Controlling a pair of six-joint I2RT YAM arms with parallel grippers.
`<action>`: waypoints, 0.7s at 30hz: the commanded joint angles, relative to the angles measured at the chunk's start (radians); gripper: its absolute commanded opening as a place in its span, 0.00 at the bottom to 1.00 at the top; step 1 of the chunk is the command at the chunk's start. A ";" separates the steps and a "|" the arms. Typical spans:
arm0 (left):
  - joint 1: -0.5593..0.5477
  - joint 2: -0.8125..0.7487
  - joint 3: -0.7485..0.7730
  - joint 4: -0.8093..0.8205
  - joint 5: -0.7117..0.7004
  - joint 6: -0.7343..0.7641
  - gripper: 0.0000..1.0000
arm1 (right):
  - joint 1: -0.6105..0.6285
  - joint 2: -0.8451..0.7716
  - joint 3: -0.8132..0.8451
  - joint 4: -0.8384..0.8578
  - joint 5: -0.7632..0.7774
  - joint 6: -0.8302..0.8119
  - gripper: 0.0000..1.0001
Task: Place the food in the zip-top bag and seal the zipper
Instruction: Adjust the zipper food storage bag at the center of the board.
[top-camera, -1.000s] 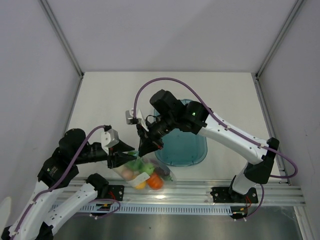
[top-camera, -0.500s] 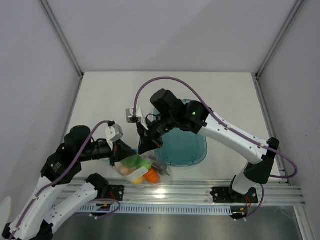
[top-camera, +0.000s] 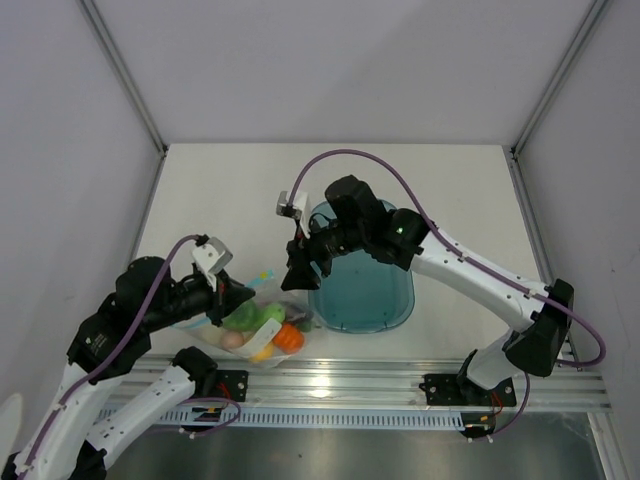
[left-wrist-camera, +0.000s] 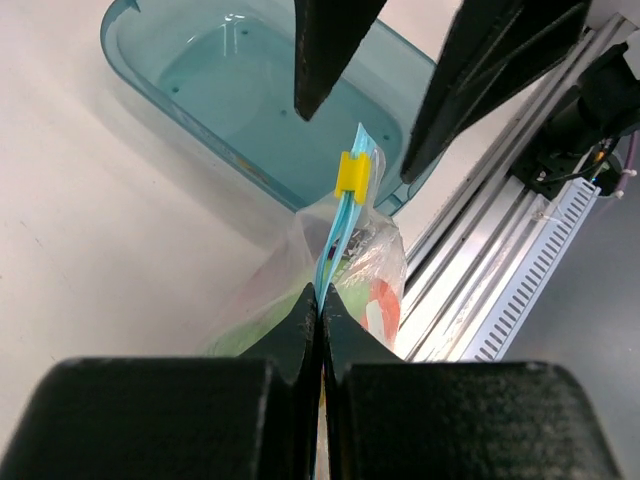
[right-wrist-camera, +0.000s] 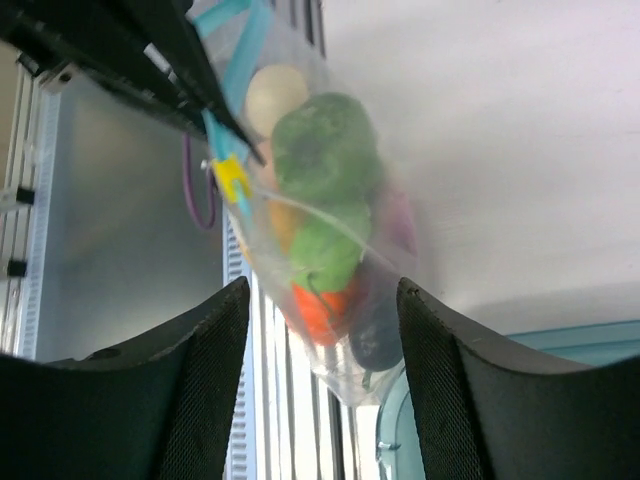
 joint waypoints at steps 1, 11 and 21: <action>0.004 0.030 0.030 0.014 -0.037 -0.037 0.01 | -0.026 -0.039 -0.060 0.184 0.002 0.086 0.62; 0.006 0.056 -0.010 0.058 -0.019 -0.045 0.01 | -0.137 0.003 -0.150 0.462 -0.361 0.167 0.51; 0.006 0.072 -0.003 0.069 -0.013 -0.060 0.01 | -0.110 0.006 -0.164 0.495 -0.417 0.178 0.46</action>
